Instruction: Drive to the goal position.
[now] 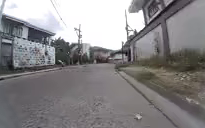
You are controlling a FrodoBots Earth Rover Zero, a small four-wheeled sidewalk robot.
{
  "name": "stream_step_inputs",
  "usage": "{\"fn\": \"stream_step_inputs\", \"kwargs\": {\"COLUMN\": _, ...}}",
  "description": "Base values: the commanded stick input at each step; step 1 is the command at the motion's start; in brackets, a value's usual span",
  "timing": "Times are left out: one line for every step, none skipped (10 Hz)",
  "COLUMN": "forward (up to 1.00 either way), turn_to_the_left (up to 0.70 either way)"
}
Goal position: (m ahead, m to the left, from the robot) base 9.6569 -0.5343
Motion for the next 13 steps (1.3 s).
{"fn": "stream_step_inputs", "kwargs": {"forward": 1.00, "turn_to_the_left": 0.06}}
{"fn": "stream_step_inputs", "kwargs": {"forward": 1.00, "turn_to_the_left": 0.06}}
{"fn": "stream_step_inputs", "kwargs": {"forward": 1.00, "turn_to_the_left": 0.06}}
{"fn": "stream_step_inputs", "kwargs": {"forward": 1.00, "turn_to_the_left": 0.06}}
{"fn": "stream_step_inputs", "kwargs": {"forward": 1.00, "turn_to_the_left": 0.06}}
{"fn": "stream_step_inputs", "kwargs": {"forward": 1.00, "turn_to_the_left": 0.06}}
{"fn": "stream_step_inputs", "kwargs": {"forward": 1.00, "turn_to_the_left": 0.06}}
{"fn": "stream_step_inputs", "kwargs": {"forward": 1.00, "turn_to_the_left": 0.06}}
{"fn": "stream_step_inputs", "kwargs": {"forward": 1.00, "turn_to_the_left": 0.06}}
{"fn": "stream_step_inputs", "kwargs": {"forward": 1.00, "turn_to_the_left": 0.06}}
{"fn": "stream_step_inputs", "kwargs": {"forward": 1.00, "turn_to_the_left": 0.06}}
{"fn": "stream_step_inputs", "kwargs": {"forward": 1.00, "turn_to_the_left": 0.06}}
{"fn": "stream_step_inputs", "kwargs": {"forward": 1.00, "turn_to_the_left": 0.06}}
